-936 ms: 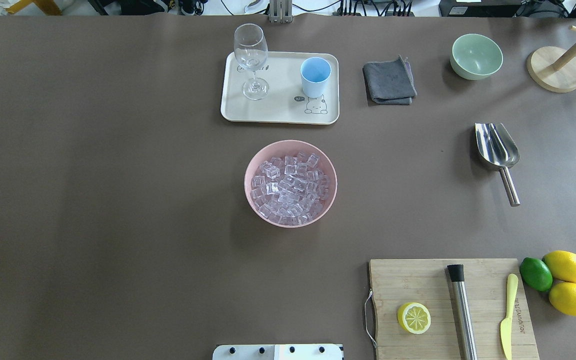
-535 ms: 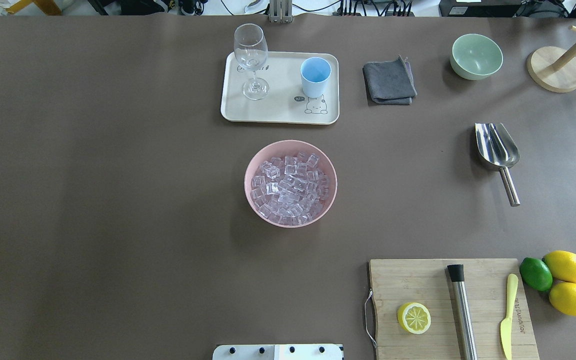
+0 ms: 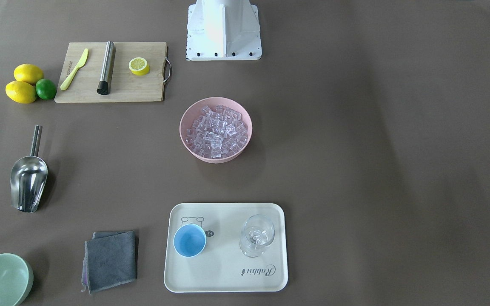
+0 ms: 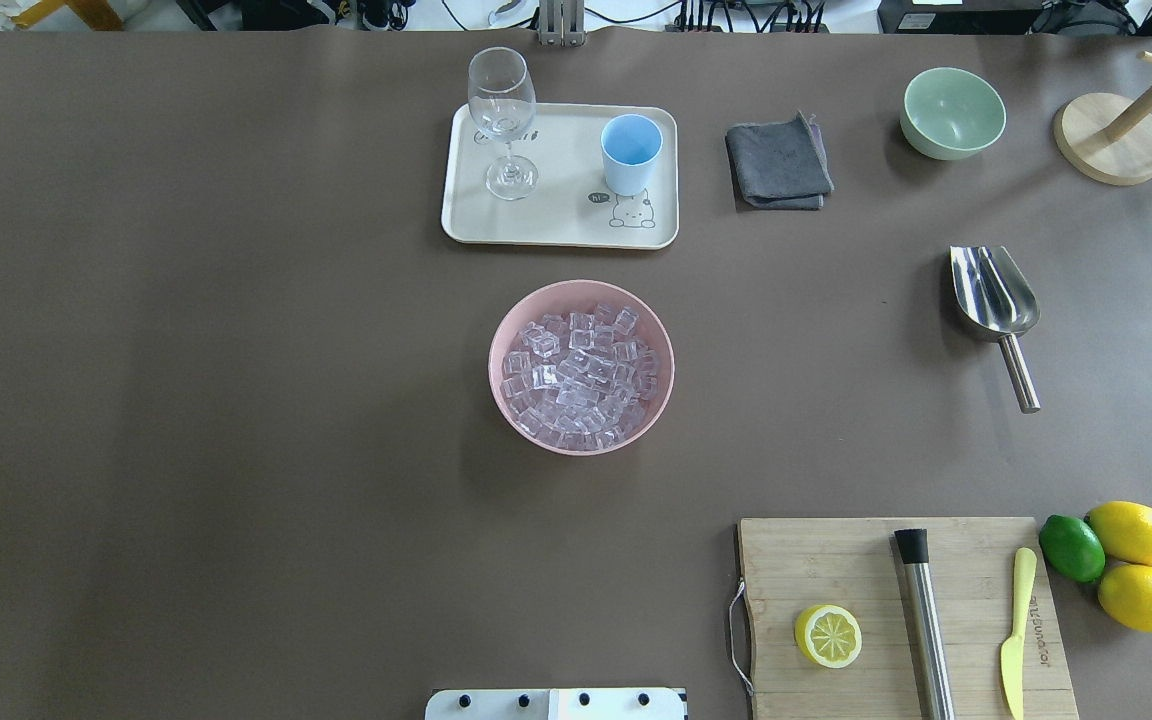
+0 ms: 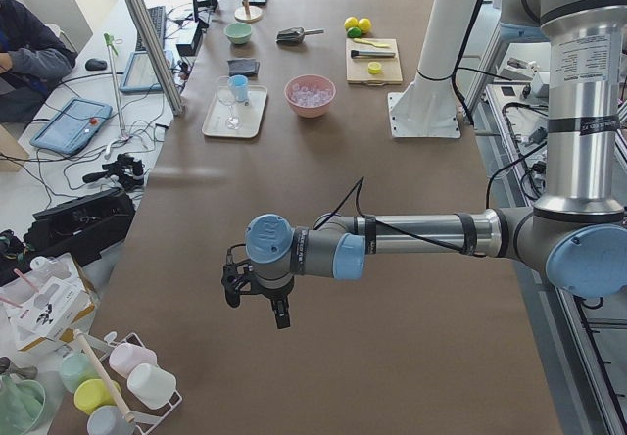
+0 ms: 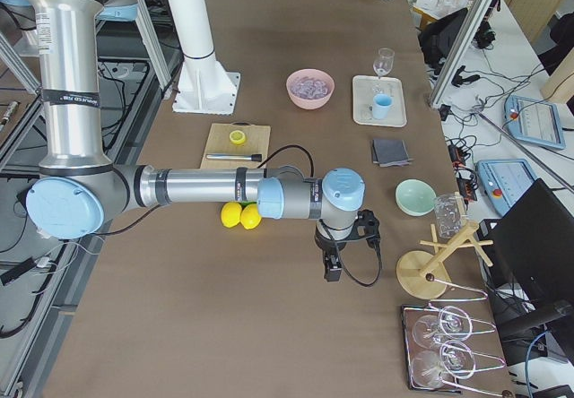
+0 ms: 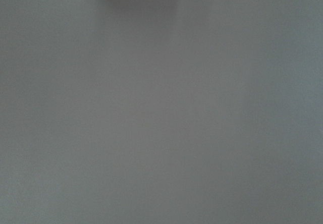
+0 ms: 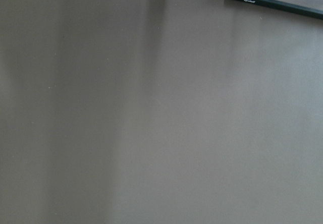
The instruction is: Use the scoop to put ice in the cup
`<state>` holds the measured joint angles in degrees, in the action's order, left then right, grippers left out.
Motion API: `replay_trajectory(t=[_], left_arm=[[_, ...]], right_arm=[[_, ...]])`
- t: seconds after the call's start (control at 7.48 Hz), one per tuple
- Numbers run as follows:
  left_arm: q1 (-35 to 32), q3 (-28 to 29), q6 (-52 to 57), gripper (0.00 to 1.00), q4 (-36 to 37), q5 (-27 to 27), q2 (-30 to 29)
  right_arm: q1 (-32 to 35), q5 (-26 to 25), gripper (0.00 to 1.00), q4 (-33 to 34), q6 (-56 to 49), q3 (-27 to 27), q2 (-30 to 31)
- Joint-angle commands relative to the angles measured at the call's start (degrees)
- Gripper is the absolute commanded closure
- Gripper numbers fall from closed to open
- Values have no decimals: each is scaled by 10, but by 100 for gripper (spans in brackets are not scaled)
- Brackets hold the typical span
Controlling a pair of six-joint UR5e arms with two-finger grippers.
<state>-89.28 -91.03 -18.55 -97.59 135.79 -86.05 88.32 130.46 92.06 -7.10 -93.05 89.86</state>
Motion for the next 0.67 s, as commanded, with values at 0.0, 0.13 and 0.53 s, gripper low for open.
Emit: replay_trajectory(t=[0.0, 0.13, 0.53], left_arm=[[6, -4, -1, 2, 0, 0, 0], [6, -5, -2, 2, 0, 0, 0], [76, -10, -2, 2, -1, 1, -25]], right_arm=[[-30, 35, 0, -56, 54, 15, -2], [-69, 51, 0, -104, 178, 7, -5], [-155, 66, 0, -162, 423, -31, -4]])
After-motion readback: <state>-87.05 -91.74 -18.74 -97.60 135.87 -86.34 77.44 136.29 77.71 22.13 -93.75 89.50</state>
